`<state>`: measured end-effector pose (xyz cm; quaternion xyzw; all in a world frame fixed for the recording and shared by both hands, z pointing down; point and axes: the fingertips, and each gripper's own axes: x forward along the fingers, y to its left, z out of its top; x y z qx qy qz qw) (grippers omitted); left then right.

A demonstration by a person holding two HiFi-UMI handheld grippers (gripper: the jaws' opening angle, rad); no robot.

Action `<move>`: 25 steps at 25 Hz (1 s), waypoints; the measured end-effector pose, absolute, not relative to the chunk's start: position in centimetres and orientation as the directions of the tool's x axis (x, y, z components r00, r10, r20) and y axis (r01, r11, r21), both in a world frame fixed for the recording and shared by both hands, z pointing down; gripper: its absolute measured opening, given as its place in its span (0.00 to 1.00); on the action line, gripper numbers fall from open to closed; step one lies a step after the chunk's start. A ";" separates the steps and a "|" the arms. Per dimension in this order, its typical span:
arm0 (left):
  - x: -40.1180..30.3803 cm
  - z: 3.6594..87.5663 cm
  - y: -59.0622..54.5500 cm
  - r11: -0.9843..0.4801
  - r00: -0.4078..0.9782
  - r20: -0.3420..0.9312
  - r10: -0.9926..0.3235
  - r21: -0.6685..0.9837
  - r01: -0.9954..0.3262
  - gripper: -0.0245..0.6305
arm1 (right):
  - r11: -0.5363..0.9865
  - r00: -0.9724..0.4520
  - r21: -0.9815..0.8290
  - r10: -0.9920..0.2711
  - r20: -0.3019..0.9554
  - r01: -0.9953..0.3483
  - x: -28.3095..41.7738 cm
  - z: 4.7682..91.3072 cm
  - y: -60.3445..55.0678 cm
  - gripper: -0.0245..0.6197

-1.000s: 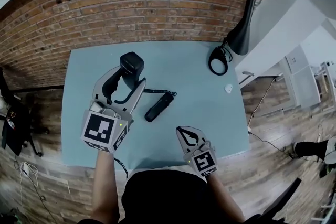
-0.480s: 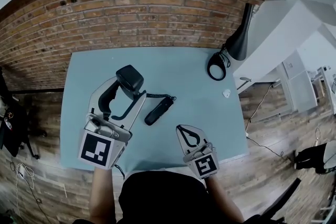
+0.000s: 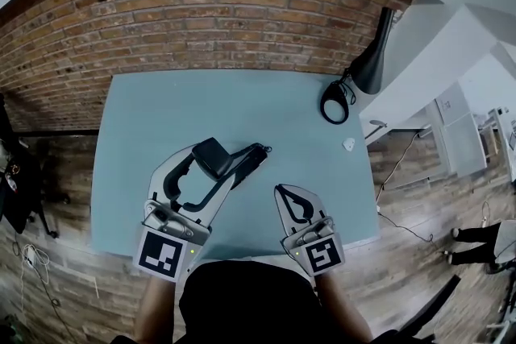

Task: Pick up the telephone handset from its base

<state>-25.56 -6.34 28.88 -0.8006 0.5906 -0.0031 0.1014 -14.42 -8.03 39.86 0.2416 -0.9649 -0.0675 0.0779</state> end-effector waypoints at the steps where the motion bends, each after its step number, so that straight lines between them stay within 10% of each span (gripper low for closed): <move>1: -25.5 29.4 -6.1 -0.288 0.306 -0.106 -0.946 -0.155 -0.945 0.45 | 0.875 -0.872 0.173 -0.474 0.122 -0.452 -14.6 39.8 -7.9 0.07; 25: -26.4 40.6 -2.6 -0.288 0.288 0.062 -0.956 0.002 -0.958 0.45 | 0.903 -0.921 0.235 -0.385 0.068 -0.360 -18.1 39.3 -6.1 0.07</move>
